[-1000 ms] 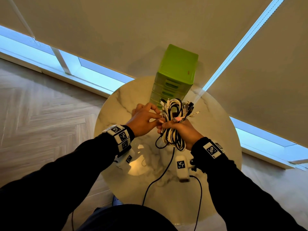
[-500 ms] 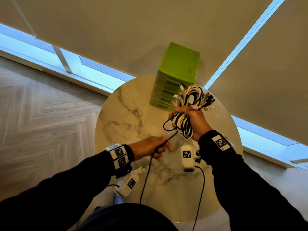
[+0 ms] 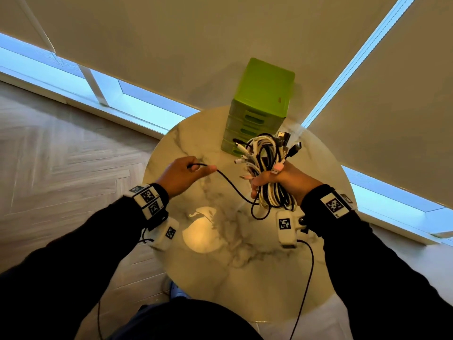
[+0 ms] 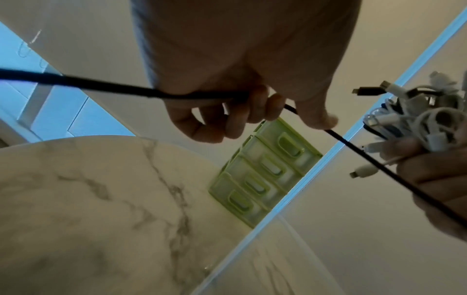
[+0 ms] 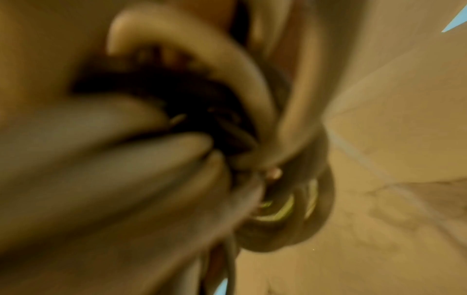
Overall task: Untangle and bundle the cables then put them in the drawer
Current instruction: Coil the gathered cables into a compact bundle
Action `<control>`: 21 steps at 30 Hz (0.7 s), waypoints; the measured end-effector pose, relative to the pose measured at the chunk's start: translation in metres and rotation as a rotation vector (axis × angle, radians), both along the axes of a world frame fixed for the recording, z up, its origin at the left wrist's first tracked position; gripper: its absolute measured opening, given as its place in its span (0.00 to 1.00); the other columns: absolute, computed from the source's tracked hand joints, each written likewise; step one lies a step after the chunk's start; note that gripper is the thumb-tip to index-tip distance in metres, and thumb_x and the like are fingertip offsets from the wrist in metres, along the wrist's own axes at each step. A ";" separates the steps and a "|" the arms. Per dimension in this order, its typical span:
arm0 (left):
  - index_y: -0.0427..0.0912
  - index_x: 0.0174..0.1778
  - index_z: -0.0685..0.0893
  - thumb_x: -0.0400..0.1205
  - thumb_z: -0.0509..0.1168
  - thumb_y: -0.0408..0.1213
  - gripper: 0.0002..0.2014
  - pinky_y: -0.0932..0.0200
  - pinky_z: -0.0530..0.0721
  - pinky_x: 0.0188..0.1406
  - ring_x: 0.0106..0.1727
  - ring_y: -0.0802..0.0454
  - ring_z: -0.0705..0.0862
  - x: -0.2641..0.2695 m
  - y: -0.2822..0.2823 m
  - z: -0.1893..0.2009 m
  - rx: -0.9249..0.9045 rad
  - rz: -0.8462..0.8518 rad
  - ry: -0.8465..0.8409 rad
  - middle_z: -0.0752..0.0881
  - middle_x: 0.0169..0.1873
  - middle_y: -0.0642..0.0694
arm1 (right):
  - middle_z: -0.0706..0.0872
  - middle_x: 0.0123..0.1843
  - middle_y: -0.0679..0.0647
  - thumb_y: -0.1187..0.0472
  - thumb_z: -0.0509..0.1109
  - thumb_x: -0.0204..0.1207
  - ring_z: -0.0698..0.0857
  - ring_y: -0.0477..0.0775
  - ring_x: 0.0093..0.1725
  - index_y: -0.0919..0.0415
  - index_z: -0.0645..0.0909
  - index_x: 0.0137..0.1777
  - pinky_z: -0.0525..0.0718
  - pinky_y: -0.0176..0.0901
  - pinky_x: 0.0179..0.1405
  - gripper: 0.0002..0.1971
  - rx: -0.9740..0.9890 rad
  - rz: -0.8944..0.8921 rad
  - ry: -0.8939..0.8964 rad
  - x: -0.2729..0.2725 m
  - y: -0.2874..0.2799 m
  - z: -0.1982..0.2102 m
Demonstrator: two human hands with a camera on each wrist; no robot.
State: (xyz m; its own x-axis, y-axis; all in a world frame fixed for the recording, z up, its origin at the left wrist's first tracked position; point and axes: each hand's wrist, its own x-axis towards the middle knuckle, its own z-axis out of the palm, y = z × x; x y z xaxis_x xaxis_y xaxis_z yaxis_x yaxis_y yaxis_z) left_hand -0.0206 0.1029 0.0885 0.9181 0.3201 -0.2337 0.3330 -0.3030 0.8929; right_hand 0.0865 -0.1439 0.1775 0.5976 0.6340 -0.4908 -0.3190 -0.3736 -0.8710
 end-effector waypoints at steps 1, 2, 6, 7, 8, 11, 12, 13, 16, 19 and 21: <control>0.47 0.32 0.69 0.75 0.72 0.65 0.27 0.51 0.73 0.37 0.32 0.53 0.69 0.003 -0.002 0.002 -0.007 0.008 -0.017 0.70 0.28 0.53 | 0.88 0.40 0.72 0.74 0.74 0.74 0.90 0.65 0.38 0.75 0.87 0.48 0.89 0.53 0.40 0.05 -0.003 0.013 -0.008 -0.001 0.003 -0.001; 0.43 0.35 0.71 0.79 0.70 0.62 0.26 0.48 0.78 0.41 0.35 0.53 0.74 0.006 -0.006 0.003 -0.075 0.014 -0.039 0.75 0.31 0.51 | 0.89 0.40 0.71 0.73 0.75 0.73 0.90 0.64 0.38 0.74 0.87 0.47 0.89 0.52 0.40 0.04 -0.010 0.023 -0.028 -0.003 0.007 -0.002; 0.37 0.52 0.75 0.90 0.62 0.43 0.11 0.50 0.88 0.60 0.60 0.47 0.90 0.014 -0.042 0.024 -0.655 0.150 -0.131 0.91 0.56 0.42 | 0.92 0.39 0.62 0.75 0.74 0.73 0.92 0.58 0.39 0.73 0.89 0.49 0.87 0.41 0.40 0.06 -0.004 0.028 -0.183 -0.015 0.027 -0.013; 0.37 0.53 0.75 0.90 0.60 0.40 0.08 0.52 0.89 0.56 0.57 0.46 0.91 0.018 -0.050 0.026 -0.722 0.221 -0.155 0.90 0.54 0.39 | 0.93 0.39 0.60 0.76 0.74 0.73 0.92 0.57 0.39 0.73 0.89 0.51 0.88 0.42 0.42 0.08 0.024 -0.012 -0.201 -0.018 0.032 -0.018; 0.37 0.54 0.75 0.91 0.60 0.39 0.07 0.54 0.90 0.52 0.54 0.46 0.91 0.021 -0.057 0.028 -0.763 0.296 -0.172 0.89 0.52 0.38 | 0.93 0.40 0.59 0.76 0.74 0.72 0.92 0.58 0.40 0.72 0.89 0.53 0.89 0.46 0.45 0.10 0.055 -0.059 -0.212 -0.020 0.036 -0.023; 0.36 0.59 0.75 0.91 0.58 0.38 0.09 0.54 0.88 0.44 0.50 0.44 0.88 0.032 -0.070 0.033 -0.879 0.463 -0.210 0.86 0.50 0.37 | 0.94 0.48 0.55 0.75 0.75 0.72 0.92 0.55 0.50 0.65 0.89 0.60 0.87 0.54 0.59 0.16 0.115 -0.135 -0.219 -0.027 0.047 -0.032; 0.35 0.61 0.75 0.91 0.58 0.38 0.09 0.53 0.88 0.43 0.50 0.43 0.89 0.036 -0.072 0.033 -0.928 0.500 -0.215 0.85 0.51 0.36 | 0.94 0.53 0.54 0.75 0.75 0.72 0.92 0.53 0.55 0.63 0.88 0.62 0.86 0.53 0.63 0.19 0.142 -0.135 -0.217 -0.029 0.049 -0.033; 0.34 0.63 0.74 0.91 0.58 0.38 0.11 0.51 0.88 0.43 0.50 0.42 0.89 0.038 -0.074 0.035 -0.968 0.530 -0.214 0.86 0.53 0.34 | 0.93 0.57 0.53 0.75 0.76 0.72 0.91 0.53 0.59 0.60 0.87 0.64 0.85 0.51 0.66 0.21 0.172 -0.132 -0.213 -0.031 0.051 -0.033; 0.27 0.71 0.74 0.91 0.57 0.43 0.22 0.46 0.90 0.52 0.57 0.38 0.90 0.037 -0.077 0.047 -1.054 0.497 -0.195 0.86 0.62 0.30 | 0.92 0.61 0.52 0.74 0.78 0.71 0.89 0.51 0.63 0.58 0.86 0.66 0.84 0.50 0.68 0.24 0.180 -0.115 -0.240 -0.031 0.052 -0.031; 0.33 0.67 0.84 0.92 0.51 0.53 0.28 0.43 0.85 0.65 0.59 0.40 0.90 0.033 -0.076 0.060 -1.129 0.364 -0.137 0.90 0.57 0.33 | 0.91 0.62 0.53 0.74 0.79 0.70 0.89 0.52 0.63 0.60 0.86 0.67 0.84 0.52 0.68 0.25 0.167 -0.113 -0.219 -0.029 0.050 -0.033; 0.37 0.62 0.86 0.91 0.45 0.58 0.31 0.44 0.84 0.65 0.56 0.42 0.91 0.031 -0.076 0.067 -1.153 0.280 -0.141 0.92 0.53 0.35 | 0.91 0.61 0.57 0.74 0.78 0.72 0.90 0.57 0.62 0.62 0.86 0.66 0.84 0.57 0.68 0.22 0.184 -0.129 -0.139 -0.028 0.051 -0.035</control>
State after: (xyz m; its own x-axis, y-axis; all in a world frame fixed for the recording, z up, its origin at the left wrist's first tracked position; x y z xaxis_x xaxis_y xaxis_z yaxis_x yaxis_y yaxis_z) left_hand 0.0106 0.0271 0.1553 0.8906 0.1811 -0.4171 0.1366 0.7683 0.6253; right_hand 0.0584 -0.0934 0.1428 0.7331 0.6190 -0.2819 -0.2261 -0.1691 -0.9593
